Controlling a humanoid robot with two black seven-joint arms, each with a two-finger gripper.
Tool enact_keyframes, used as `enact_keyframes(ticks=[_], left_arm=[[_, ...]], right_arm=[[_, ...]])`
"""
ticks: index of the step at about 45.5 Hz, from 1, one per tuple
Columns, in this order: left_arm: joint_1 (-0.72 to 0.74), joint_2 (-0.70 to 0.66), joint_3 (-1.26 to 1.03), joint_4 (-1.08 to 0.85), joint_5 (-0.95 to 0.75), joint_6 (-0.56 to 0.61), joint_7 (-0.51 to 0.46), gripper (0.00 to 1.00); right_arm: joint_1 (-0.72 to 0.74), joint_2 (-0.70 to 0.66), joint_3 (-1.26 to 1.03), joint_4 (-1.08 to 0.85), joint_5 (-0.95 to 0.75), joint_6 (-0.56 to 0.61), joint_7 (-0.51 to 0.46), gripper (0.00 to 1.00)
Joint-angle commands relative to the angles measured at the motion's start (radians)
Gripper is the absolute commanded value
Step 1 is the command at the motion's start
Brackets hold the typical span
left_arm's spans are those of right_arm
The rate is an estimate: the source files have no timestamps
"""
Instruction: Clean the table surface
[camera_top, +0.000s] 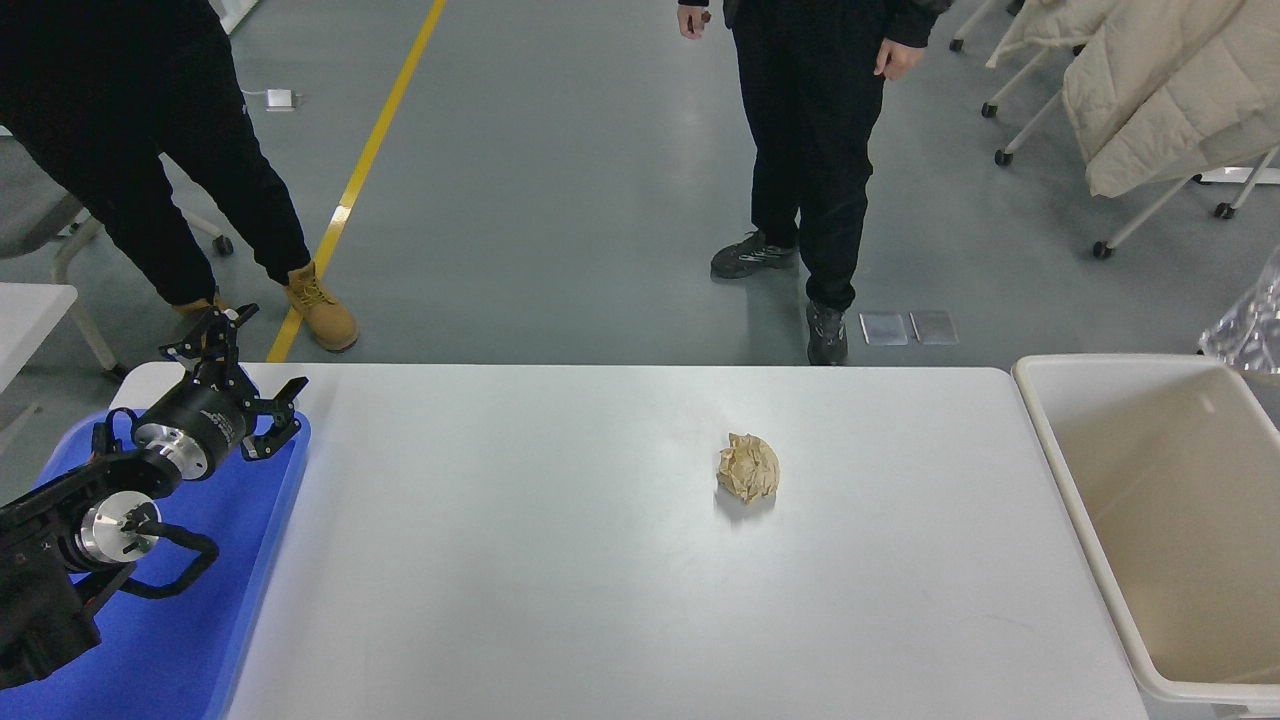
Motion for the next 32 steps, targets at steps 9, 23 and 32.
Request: enact_keyframes(ticks=[9,23,32], left_arm=[[-0.001,0.000,0.000,0.000,0.000,0.000,0.000,1.00],[-0.001,0.000,0.000,0.000,0.000,0.000,0.000,1.00],[-0.001,0.000,0.000,0.000,0.000,0.000,0.000,1.00]], right_arm=[[-0.306,0.250,0.226,-0.104,0.002,-0.417,0.096,0.00],[-0.416,0.412,0.306,-0.106,0.002,-0.710,0.130,0.00],[-0.433,0.437,0.412,-0.104,0.019,-0.754,0.148,0.00]])
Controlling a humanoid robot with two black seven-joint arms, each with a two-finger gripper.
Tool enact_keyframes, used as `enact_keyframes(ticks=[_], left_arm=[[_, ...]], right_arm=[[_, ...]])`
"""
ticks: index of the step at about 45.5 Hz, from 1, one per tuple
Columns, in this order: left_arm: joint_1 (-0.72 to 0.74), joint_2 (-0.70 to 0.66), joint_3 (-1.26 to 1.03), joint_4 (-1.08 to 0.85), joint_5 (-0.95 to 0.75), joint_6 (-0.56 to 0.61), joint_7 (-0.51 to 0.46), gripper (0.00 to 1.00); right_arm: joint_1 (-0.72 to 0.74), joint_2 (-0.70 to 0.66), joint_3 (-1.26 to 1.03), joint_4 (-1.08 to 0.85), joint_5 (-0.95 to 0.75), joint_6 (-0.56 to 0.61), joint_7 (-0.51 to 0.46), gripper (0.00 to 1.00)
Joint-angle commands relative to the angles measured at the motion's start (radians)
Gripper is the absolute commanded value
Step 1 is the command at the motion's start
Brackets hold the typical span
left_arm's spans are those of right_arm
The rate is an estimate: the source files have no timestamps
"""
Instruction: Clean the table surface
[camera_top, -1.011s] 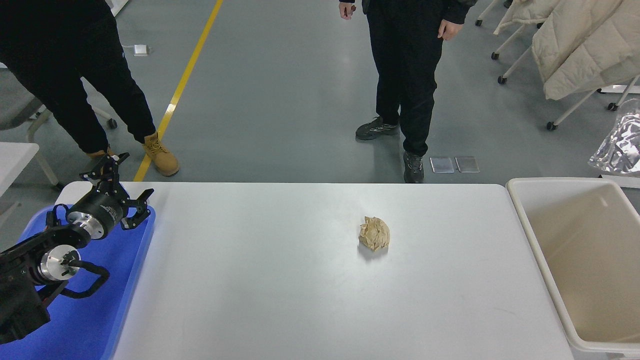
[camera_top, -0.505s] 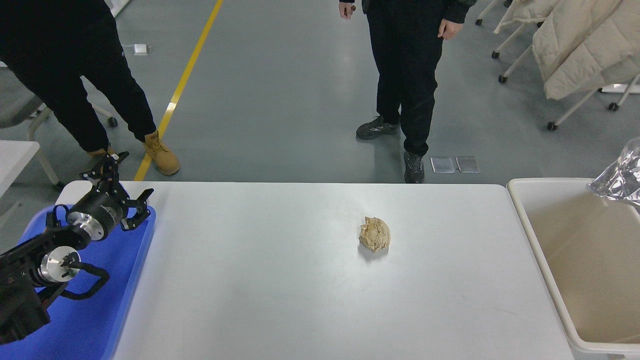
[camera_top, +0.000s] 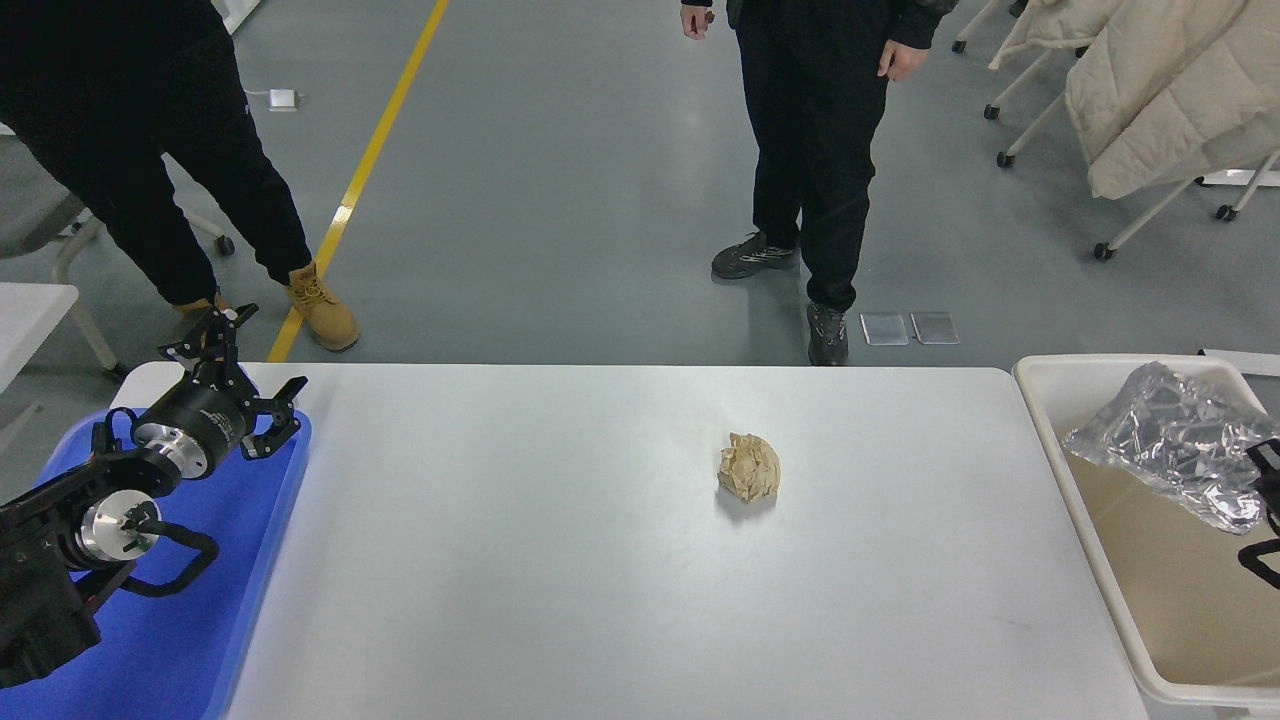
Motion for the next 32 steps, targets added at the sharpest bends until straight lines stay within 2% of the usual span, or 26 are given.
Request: enact_keyframes(ticks=[1,9,10,11,12,14,15,16,32], left_arm=[[0.001,0.000,0.000,0.000,0.000,0.000,0.000,1.00],[0.001,0.000,0.000,0.000,0.000,0.000,0.000,1.00],[0.001,0.000,0.000,0.000,0.000,0.000,0.000,1.00],[-0.001,0.000,0.000,0.000,0.000,0.000,0.000,1.00],[-0.001,0.000,0.000,0.000,0.000,0.000,0.000,1.00],[-0.001,0.000,0.000,0.000,0.000,0.000,0.000,1.00],[-0.001,0.000,0.001,0.000,0.000,0.000,0.000,1.00],[-0.001,0.000,0.000,0.000,0.000,0.000,0.000,1.00],[-0.001,0.000,0.000,0.000,0.000,0.000,0.000,1.00]], right_arm=[[-0.048,0.060,0.109,-0.002,0.018,-0.104,0.027,0.00],[-0.049,0.069,0.120,-0.002,0.030,-0.106,0.027,0.00],[-0.049,0.069,0.123,-0.002,0.036,-0.109,0.027,0.12],[-0.049,0.069,0.126,-0.003,0.047,-0.117,0.027,0.33],[-0.048,0.067,0.130,-0.003,0.059,-0.117,0.027,0.47],[-0.046,0.067,0.134,-0.002,0.081,-0.115,0.028,0.56],[-0.044,0.067,0.134,-0.002,0.088,-0.112,0.028,0.75],[-0.043,0.067,0.134,-0.002,0.093,-0.111,0.027,1.00],[-0.028,0.035,0.134,0.020,0.101,-0.101,0.025,1.00]])
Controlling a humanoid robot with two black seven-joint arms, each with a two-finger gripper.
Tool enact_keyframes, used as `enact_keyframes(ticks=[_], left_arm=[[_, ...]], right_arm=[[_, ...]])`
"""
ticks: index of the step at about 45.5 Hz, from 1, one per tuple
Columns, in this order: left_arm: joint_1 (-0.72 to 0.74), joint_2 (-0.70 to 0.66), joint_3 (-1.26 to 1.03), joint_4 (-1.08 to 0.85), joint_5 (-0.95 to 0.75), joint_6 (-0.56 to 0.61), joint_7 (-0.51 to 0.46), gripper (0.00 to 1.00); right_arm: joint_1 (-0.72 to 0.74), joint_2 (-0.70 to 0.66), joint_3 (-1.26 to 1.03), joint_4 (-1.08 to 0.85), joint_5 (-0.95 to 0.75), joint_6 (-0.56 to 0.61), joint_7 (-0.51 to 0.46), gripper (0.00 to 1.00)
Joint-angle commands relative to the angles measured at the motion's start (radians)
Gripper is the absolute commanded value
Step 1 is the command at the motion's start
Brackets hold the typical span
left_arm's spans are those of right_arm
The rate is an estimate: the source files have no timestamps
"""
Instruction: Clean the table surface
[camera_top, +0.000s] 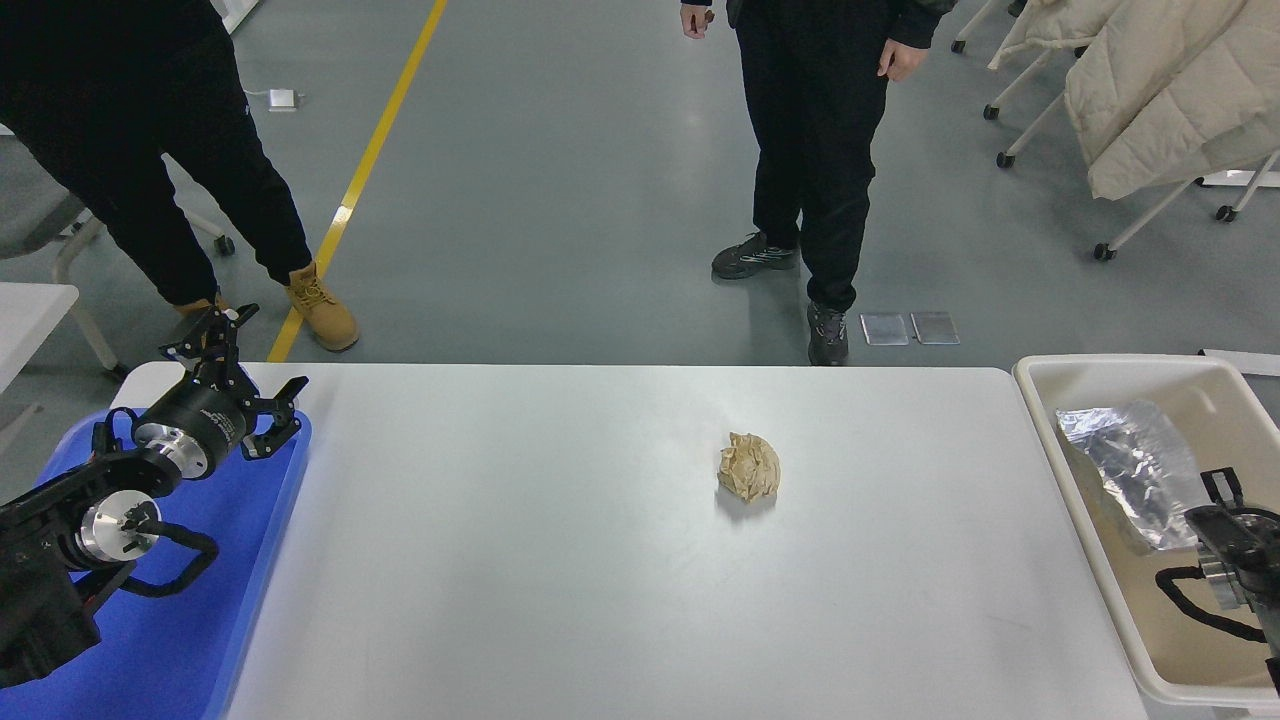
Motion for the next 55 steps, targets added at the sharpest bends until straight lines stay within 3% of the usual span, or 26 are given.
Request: enact_keyframes(ticks=[1,13,22,32,50,55], left_arm=[[0.000,0.000,0.000,0.000,0.000,0.000,0.000,1.00],[0.000,0.000,0.000,0.000,0.000,0.000,0.000,1.00],[0.000,0.000,0.001,0.000,0.000,0.000,0.000,1.00],[0.000,0.000,0.001,0.000,0.000,0.000,0.000,1.00],[0.001,0.000,0.000,0.000,0.000,0.000,0.000,1.00],[0.000,0.000,0.001,0.000,0.001,0.000,0.000,1.00]], right_arm=[[0.010,-0.037,0.005,0.028,0.012,0.009,0.002,1.00],[0.048,-0.233,0.022,0.362,0.012,0.008,0.005,1.00],[0.050,-0.290,0.264,0.571,0.012,0.012,0.019,1.00],[0.025,-0.221,0.496,0.727,0.012,0.037,0.020,1.00],[-0.030,0.024,0.775,0.726,0.012,0.040,0.022,1.00],[-0.050,0.099,0.885,0.732,0.012,0.048,0.127,1.00]])
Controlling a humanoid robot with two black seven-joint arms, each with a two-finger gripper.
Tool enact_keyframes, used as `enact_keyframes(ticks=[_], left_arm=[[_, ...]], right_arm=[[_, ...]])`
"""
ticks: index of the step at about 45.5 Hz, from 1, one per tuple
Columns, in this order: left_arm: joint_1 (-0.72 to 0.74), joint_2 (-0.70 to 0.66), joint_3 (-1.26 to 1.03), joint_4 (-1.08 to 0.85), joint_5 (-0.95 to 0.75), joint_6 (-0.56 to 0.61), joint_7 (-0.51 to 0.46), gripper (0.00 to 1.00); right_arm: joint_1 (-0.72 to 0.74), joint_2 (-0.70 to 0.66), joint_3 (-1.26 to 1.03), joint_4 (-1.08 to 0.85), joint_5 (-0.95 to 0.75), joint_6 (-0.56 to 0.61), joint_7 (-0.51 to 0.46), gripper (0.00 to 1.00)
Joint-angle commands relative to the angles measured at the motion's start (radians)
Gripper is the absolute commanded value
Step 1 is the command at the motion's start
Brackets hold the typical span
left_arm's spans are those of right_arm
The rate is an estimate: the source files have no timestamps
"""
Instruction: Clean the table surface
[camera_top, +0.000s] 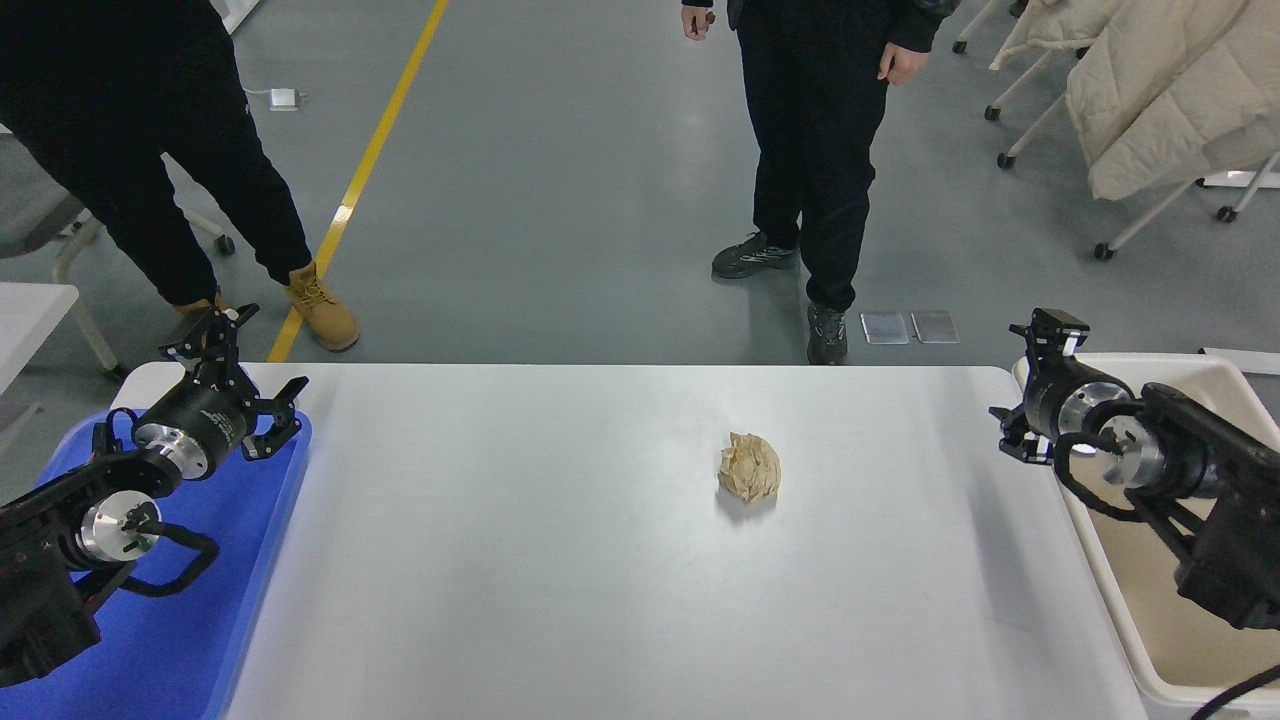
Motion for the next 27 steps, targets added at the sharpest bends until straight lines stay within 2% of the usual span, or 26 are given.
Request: enact_keyframes(ticks=[1,4,9,19,27], left_arm=[[0.000,0.000,0.000,0.000,0.000,0.000,0.000,1.00],[0.000,0.000,0.001,0.000,0.000,0.000,0.000,1.00],[0.000,0.000,0.000,0.000,0.000,0.000,0.000,1.00],[0.000,0.000,0.000,0.000,0.000,0.000,0.000,1.00],[0.000,0.000,0.001,0.000,0.000,0.000,0.000,1.00]], right_arm=[[-0.048,0.161,0.227,0.023,-0.001,0.013,0.140,1.00],[-0.068,0.205,0.273,0.025,-0.001,0.026,0.282,1.00],[-0.100,0.256,0.276,0.025,-0.001,0.064,0.401,1.00],[-0.172,0.353,0.287,0.015,-0.001,0.096,0.493,1.00],[-0.189,0.368,0.291,0.005,-0.002,0.095,0.527,1.00]])
